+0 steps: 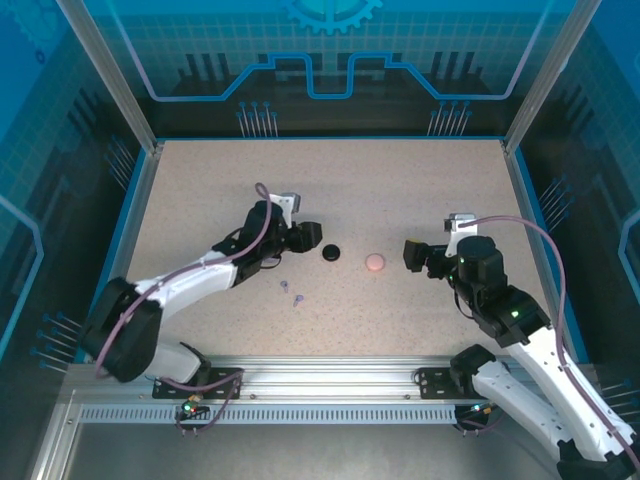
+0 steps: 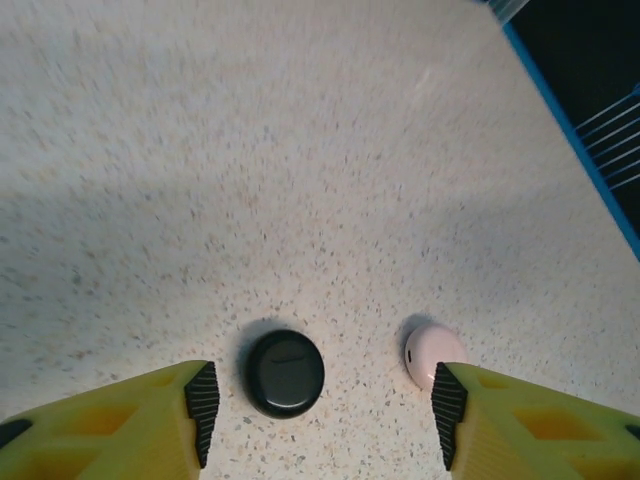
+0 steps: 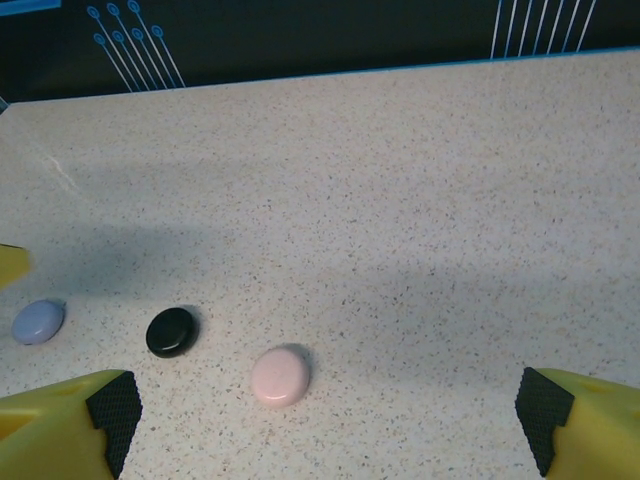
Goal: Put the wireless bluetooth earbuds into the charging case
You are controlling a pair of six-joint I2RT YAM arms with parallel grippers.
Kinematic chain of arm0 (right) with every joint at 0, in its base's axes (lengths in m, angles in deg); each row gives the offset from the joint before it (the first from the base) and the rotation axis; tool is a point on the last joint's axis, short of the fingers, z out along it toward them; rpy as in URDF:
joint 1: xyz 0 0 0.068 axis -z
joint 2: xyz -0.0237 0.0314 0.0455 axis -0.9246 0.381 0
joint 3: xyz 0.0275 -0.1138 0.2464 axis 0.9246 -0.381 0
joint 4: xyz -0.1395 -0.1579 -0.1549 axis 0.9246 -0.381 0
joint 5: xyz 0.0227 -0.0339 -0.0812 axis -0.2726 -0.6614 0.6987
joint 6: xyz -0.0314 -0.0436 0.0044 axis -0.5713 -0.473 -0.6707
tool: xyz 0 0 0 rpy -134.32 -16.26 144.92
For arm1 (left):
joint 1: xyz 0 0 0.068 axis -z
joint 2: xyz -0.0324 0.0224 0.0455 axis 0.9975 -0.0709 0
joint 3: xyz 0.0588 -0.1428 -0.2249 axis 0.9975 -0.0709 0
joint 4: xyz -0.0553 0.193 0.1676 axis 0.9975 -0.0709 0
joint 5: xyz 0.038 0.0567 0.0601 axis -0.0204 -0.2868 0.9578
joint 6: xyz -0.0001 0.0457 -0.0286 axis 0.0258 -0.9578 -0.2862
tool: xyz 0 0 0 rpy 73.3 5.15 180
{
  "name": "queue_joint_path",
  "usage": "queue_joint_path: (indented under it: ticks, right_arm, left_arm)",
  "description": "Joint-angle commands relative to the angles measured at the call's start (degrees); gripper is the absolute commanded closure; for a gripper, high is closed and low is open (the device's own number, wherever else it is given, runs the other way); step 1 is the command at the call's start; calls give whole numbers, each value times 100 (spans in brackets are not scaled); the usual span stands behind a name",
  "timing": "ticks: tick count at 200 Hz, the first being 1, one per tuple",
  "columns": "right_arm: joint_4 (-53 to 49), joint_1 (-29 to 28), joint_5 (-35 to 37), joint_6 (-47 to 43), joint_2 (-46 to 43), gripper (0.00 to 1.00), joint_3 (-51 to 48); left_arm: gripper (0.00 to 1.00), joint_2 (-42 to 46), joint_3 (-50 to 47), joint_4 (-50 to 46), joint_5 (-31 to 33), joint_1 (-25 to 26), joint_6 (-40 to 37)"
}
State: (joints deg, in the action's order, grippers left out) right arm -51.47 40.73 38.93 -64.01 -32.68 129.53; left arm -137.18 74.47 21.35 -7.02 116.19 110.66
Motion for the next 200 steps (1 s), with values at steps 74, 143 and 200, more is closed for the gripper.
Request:
queue_joint_path:
  ticks: [74, 143, 200]
  right_arm:
    - [710, 196, -1710, -189, 1801, 0, -135]
    - [221, -913, -1211, -1055, 4311, 5, 1664]
    - [-307, -1621, -1463, -2288, 6416, 13, 3654]
  left_arm:
    - [12, 2950, -1020, -258, 1688, -49, -1684]
    - [1, 4247, -878, -1029, 1788, -77, -1908]
    - [1, 4813, -624, -1466, 1748, -77, -1871]
